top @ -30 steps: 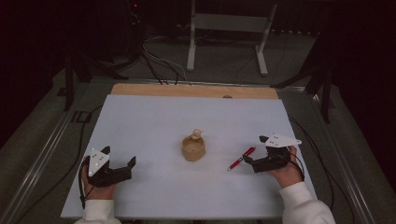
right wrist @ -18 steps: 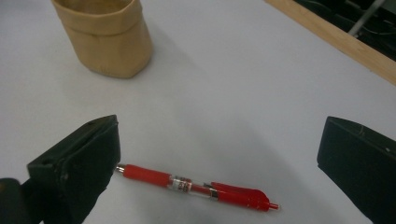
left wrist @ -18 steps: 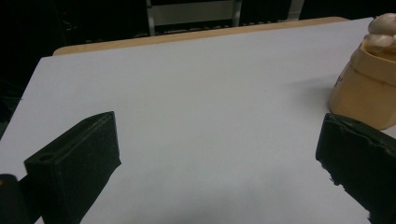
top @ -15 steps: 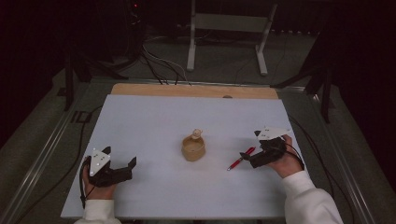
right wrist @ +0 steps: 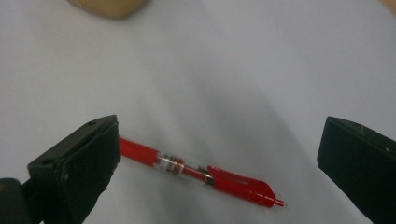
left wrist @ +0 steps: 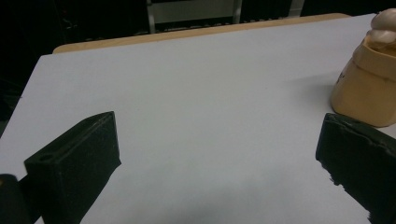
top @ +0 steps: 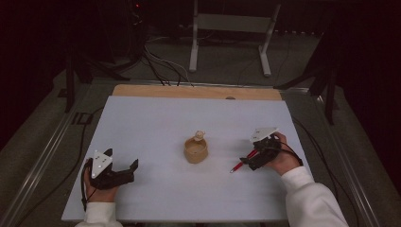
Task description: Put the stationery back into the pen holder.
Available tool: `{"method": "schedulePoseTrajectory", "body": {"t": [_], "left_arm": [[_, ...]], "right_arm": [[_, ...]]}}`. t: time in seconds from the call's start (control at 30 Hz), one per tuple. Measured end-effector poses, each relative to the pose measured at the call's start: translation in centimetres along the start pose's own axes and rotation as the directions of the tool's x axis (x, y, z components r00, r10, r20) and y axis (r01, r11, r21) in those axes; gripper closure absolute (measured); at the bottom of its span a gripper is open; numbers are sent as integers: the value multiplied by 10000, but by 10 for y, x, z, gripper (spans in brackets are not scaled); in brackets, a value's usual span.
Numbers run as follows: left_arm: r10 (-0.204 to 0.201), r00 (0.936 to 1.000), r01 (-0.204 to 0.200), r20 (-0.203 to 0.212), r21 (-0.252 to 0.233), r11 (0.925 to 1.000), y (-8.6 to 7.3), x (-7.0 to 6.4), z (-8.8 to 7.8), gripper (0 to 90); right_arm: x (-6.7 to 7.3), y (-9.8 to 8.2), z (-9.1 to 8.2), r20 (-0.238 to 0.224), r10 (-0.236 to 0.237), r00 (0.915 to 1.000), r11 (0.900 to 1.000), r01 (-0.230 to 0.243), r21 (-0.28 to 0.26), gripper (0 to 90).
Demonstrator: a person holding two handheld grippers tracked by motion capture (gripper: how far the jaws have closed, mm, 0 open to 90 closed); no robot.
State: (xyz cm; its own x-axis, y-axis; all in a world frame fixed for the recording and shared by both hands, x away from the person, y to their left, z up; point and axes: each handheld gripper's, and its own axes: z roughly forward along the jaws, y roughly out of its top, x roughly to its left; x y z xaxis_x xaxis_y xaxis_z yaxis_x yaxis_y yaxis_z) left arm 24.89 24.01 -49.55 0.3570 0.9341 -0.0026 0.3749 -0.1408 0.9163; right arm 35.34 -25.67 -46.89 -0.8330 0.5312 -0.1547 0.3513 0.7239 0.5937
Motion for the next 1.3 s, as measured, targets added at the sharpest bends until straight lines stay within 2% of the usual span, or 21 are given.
{"method": "schedulePoseTrajectory", "body": {"t": [0.13,0.27,0.4,0.47,0.53,0.57,0.6,0.63,0.67,0.83,0.93,1.03,1.17,1.3], "left_arm": [[18,10000,-18,6,33,10000,0,0,0,2],[35,10000,-35,-16,68,10000,0,0,1,2],[44,10000,-44,-20,80,10000,0,0,1,2],[48,10000,-48,-15,89,9999,0,-1,1,2],[57,10000,-57,-22,92,9999,0,-1,1,2],[57,10000,-57,-22,92,9999,0,-1,1,2],[70,10000,-70,-32,99,9999,0,-1,1,2],[66,10000,-65,-32,95,9999,0,0,1,2],[57,10000,-57,-27,90,9999,0,0,1,2],[88,10000,-88,-30,121,9999,0,-1,2,2],[93,9999,-93,-36,121,9999,0,-1,2,2],[93,10000,-92,-31,135,9999,-1,-1,2,2],[106,9999,-106,-27,158,9998,-1,-1,2,2],[95,10000,-95,-13,139,9999,-1,-1,2,3]], "right_arm": [[-2,-2,10,-157,84,9998,9985,-75,551,9],[-3,-4,16,-503,212,9985,9960,-167,876,68],[-2,-5,20,-1212,262,9923,9949,-140,1003,193],[3,-4,22,-1243,40,9922,9935,102,1137,263],[6,-4,25,-1460,-231,9890,9913,417,1252,338],[6,-4,25,-1460,-231,9890,9913,417,1252,338],[8,-3,27,-1618,-287,9864,9903,501,1296,386],[10,-4,30,-1935,-393,9803,9850,705,1572,464],[9,-4,29,-2070,-319,9778,9852,656,1583,491],[10,-5,29,-2312,-452,9719,9808,872,1747,563],[12,-4,29,-2596,-336,9651,9783,848,1889,666],[15,-2,28,-2753,-416,9605,9746,997,2005,741],[17,-1,28,-2845,-322,9581,9721,962,2139,767],[18,0,29,-2833,-526,9576,9660,1207,2287,757]]}}
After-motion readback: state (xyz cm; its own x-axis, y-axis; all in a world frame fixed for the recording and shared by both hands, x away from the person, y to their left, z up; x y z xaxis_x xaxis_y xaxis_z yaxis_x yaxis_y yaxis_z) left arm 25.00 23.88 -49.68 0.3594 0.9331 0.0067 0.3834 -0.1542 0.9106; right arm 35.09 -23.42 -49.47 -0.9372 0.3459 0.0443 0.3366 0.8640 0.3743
